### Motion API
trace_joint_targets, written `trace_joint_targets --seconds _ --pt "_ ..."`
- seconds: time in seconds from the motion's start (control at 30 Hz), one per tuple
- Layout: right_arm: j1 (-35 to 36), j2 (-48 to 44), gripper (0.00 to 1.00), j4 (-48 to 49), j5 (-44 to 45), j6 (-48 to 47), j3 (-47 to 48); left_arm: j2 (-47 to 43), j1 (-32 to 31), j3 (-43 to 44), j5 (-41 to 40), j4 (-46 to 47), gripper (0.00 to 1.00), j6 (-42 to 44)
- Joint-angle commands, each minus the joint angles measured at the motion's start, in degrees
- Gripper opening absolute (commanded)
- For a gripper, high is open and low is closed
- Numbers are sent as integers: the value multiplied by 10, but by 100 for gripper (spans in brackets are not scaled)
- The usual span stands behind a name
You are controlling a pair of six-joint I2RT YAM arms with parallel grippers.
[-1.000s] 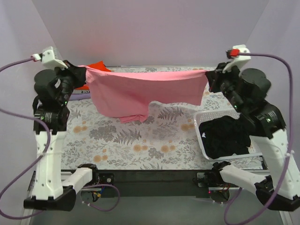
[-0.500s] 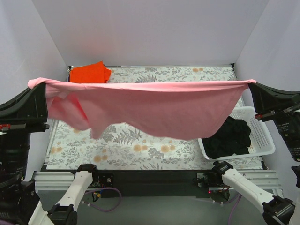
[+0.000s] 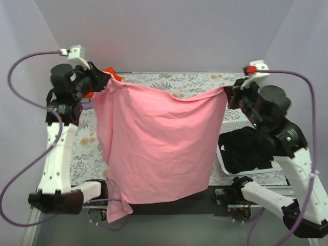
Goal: Fold and stack the t-shirts
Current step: Flatten the tshirt out
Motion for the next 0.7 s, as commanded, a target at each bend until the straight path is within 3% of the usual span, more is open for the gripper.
trace_joint_targets --seconds 0.0,0.27,0.47,0.67 --pt "0 52 1 67 46 -12 -33 54 2 -24 55 22 0 24" --pt "-56 143 1 94 43 -16 -5 142 1 19 50 22 0 62" --pt "-62 125 1 94 13 -29 10 89 1 39 36 15 0 78" --pt "-63 24 1 88 -36 -26 -13 -28 1 34 7 -14 0 95"
